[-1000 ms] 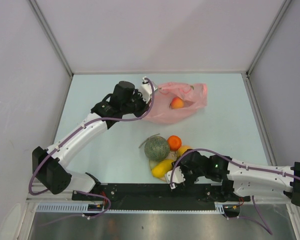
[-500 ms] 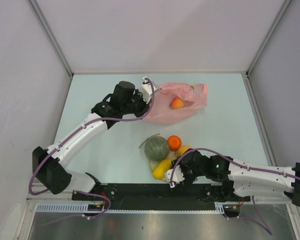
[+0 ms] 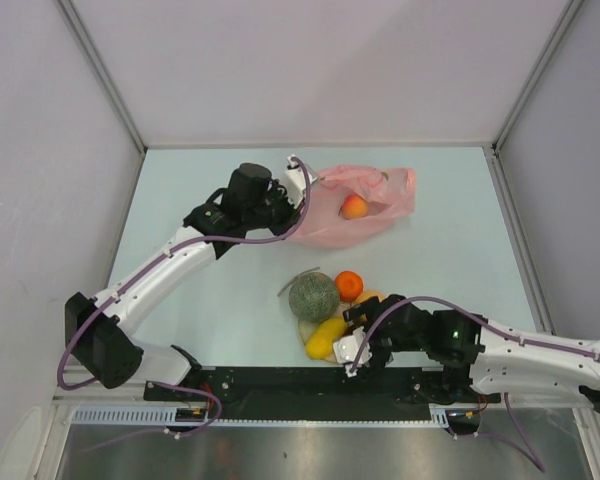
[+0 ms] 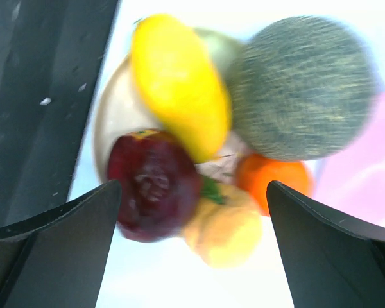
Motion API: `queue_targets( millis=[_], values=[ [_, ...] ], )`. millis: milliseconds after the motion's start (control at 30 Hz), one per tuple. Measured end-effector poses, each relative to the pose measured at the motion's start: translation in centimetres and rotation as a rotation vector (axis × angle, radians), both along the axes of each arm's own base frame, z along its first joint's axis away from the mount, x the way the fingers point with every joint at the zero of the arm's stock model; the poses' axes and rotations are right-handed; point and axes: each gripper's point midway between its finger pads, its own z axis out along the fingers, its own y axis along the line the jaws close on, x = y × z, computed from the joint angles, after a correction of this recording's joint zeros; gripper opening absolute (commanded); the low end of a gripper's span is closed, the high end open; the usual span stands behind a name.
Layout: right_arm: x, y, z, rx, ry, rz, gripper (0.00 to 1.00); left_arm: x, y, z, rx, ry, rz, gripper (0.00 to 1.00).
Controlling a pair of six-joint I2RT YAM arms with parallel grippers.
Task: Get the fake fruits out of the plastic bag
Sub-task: Place the fake fruit on the plate, then take out the fake fruit from the plastic bag.
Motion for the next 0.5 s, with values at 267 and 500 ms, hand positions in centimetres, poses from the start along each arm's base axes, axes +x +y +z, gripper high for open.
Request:
queue_targets(
  millis=[267,500],
  values=[
    [8.9,1.6,9.2,0.256,-0.147,-0.328,0.97,0.0,-0.4,-0.6,0.007,0.014,-0.007,0.01],
    [22.8,-2.2,16.3,0.512,-0.146,-0.770,0.28,0.3,-2.2,1.0,-0.040,0.037,-0.021,0.00]
  ],
)
